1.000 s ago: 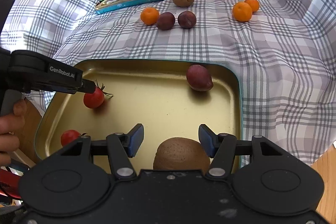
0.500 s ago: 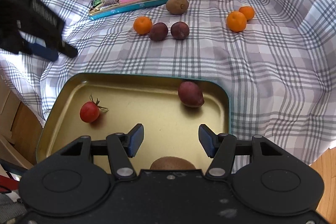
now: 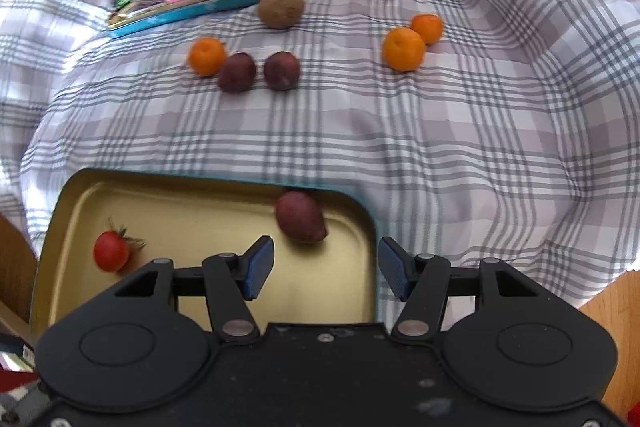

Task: Organize fruits
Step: 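Move both tools back toward the loose mandarins beside the tray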

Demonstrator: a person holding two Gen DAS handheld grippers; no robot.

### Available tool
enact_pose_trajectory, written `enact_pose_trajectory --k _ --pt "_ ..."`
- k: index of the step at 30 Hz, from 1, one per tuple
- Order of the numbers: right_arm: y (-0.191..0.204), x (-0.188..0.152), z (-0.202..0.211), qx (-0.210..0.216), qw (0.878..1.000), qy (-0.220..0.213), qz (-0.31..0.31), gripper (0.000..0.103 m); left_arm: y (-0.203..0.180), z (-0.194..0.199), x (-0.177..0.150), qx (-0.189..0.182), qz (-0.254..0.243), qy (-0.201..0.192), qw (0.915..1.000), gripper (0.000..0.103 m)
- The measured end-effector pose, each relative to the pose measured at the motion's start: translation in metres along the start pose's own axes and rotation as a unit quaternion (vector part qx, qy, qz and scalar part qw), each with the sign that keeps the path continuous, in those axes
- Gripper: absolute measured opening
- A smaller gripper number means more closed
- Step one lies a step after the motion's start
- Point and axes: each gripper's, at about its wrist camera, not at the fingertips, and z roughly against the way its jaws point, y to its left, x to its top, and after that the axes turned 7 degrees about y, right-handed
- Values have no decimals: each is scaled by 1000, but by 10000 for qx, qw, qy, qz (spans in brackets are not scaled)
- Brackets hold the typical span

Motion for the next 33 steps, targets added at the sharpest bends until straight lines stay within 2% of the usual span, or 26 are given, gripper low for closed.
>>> enact_pose_trajectory --k 2,8,12,18,25,28,33 --pt "-1 5 -2 -96 9999 26 -60 61 -5 4 1 -9 -123 -30 9999 44" --pt "2 23 -5 -237 9996 51 -175 61 -14 13 2 -467 -687 93 9965 44" --pt "5 35 -10 -292 9994 89 -148 61 -13 6 11 -627 -854 337 9938 44" --pt "2 51 -17 -278 9994 96 -205 61 -6 -12 30 -651 -756 608 9932 44" --pt "-18 70 -24 -288 9984 -147 -456 61 -10 -61 29 -592 -1094 810 9889 44" --pt "-30 80 -27 -250 9968 -409 -637 61 -9 -93 19 -606 -1315 764 9865 44" --pt "-43 97 -39 -209 9945 -731 -717 61 -4 -156 -4 -345 -1627 876 9822 45"
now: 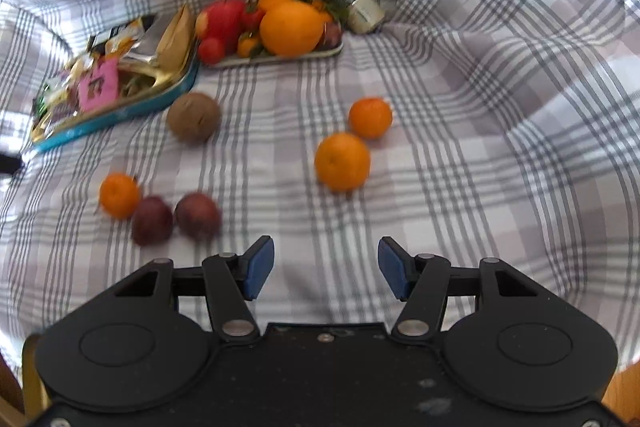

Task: Organize fruits
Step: 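Move both tools back toward the loose mandarins beside the tray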

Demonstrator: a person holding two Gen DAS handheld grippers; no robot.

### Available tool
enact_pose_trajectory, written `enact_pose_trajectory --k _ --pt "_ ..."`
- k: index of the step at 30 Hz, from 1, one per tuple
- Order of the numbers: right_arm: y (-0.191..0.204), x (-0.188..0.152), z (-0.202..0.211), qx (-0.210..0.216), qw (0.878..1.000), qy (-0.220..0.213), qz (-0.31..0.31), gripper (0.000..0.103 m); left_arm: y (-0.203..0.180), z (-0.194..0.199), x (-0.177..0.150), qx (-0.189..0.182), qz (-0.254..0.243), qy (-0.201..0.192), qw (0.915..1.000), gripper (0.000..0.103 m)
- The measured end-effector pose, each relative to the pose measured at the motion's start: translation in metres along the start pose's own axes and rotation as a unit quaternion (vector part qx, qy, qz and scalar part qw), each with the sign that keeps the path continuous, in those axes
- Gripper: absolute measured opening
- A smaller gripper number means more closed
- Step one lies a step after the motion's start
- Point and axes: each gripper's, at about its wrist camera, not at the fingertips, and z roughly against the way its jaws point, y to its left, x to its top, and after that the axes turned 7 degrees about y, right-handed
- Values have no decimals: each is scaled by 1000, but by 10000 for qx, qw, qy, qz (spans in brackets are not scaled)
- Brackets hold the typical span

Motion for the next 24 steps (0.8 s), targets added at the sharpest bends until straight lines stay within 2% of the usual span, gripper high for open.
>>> enact_pose_trajectory --k 4,6,9,13,19,24 --pt "-9 9 -13 -8 9999 -142 -85 61 10 -40 -11 -17 84 111 9999 44" --pt "-13 13 -19 -2 9997 -216 -108 61 15 -48 -14 -51 120 -37 9999 44" --pt "-21 18 -26 7 9992 -358 -176 61 18 -48 -17 -175 177 -389 9989 44" --pt "-30 22 -31 69 9984 -469 -309 61 15 -43 -18 -402 -16 -706 9967 44" --pt "-32 29 -31 132 9970 -714 -258 61 8 -40 -22 -524 -71 -962 9940 44" --pt "-28 34 -38 236 9968 -743 -180 61 5 -44 -22 -579 -103 -1054 9927 44"
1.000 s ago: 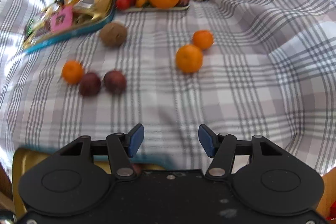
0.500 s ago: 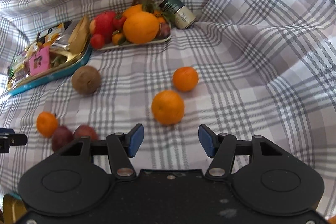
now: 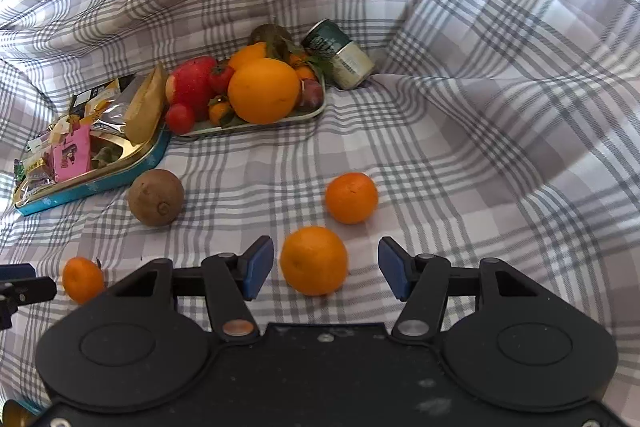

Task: Organize fruits
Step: 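Grasp a mandarin with the left tool while the right tool grasps another mandarin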

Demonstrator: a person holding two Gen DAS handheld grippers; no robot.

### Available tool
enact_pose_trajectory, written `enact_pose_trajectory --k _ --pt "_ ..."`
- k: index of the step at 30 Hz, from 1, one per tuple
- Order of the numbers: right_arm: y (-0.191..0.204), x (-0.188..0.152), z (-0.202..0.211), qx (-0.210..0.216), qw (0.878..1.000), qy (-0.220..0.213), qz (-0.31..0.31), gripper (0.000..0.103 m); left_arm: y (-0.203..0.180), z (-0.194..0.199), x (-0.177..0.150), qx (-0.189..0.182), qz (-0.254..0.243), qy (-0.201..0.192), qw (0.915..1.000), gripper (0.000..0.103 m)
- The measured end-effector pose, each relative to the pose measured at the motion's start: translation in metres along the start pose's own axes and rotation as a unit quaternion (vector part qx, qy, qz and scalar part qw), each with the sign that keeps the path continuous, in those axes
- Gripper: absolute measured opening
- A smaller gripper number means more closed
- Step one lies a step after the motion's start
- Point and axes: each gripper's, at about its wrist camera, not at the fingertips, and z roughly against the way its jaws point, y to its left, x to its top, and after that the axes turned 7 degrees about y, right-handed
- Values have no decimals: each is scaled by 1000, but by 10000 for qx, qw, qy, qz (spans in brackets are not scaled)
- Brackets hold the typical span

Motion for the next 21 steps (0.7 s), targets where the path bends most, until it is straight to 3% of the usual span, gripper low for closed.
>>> enact_pose_trajectory --k 8,14,21 --pt "-4 -6 -7 68 10000 -66 -7 61 0 -15 2 -315 28 121 9994 44" --pt "-12 -13 -7 42 9999 -152 -22 62 -5 -31 3 -7 -7 135 9999 46" --pt "-9 -17 -9 146 9998 -136 4 62 -10 -43 9 -60 -67 160 9998 52"
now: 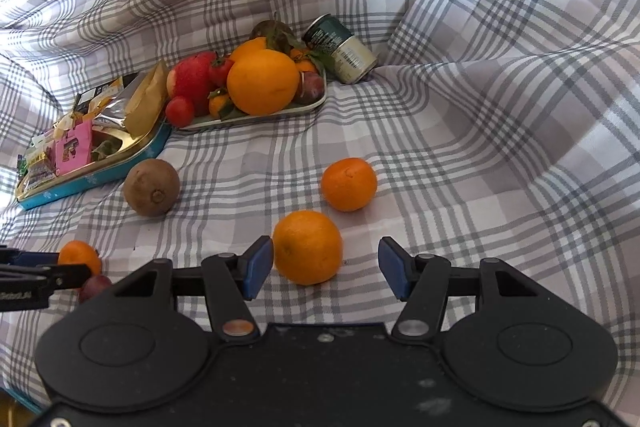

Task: Organize fruits
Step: 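Grasp a mandarin with the left tool while the right tool grasps another mandarin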

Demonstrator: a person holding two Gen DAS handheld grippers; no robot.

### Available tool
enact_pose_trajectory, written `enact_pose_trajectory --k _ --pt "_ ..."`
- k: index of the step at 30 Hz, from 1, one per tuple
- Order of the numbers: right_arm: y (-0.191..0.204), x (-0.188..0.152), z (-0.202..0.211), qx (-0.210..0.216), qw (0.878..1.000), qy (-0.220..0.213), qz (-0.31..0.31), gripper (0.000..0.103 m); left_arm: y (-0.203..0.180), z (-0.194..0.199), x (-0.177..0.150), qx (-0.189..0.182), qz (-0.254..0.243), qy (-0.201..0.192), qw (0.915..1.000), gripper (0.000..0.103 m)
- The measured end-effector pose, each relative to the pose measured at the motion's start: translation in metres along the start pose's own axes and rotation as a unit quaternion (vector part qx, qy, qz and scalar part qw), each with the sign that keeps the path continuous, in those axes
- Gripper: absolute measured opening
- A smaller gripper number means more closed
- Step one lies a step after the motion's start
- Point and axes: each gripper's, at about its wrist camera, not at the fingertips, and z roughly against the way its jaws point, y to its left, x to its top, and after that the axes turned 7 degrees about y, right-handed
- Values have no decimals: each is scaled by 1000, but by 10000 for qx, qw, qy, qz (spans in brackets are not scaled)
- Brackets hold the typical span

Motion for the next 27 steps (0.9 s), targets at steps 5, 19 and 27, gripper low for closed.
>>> enact_pose_trajectory --k 5,19,27 --pt "8 1 1 39 9999 -72 81 62 -3 -7 3 84 16 -66 9999 52" --pt "31 0 2 45 9994 -65 330 63 7 -8 3 22 131 -172 9998 52" --pt "38 2 9 52 9988 -176 460 63 12 -10 5 -125 271 -259 9992 52"
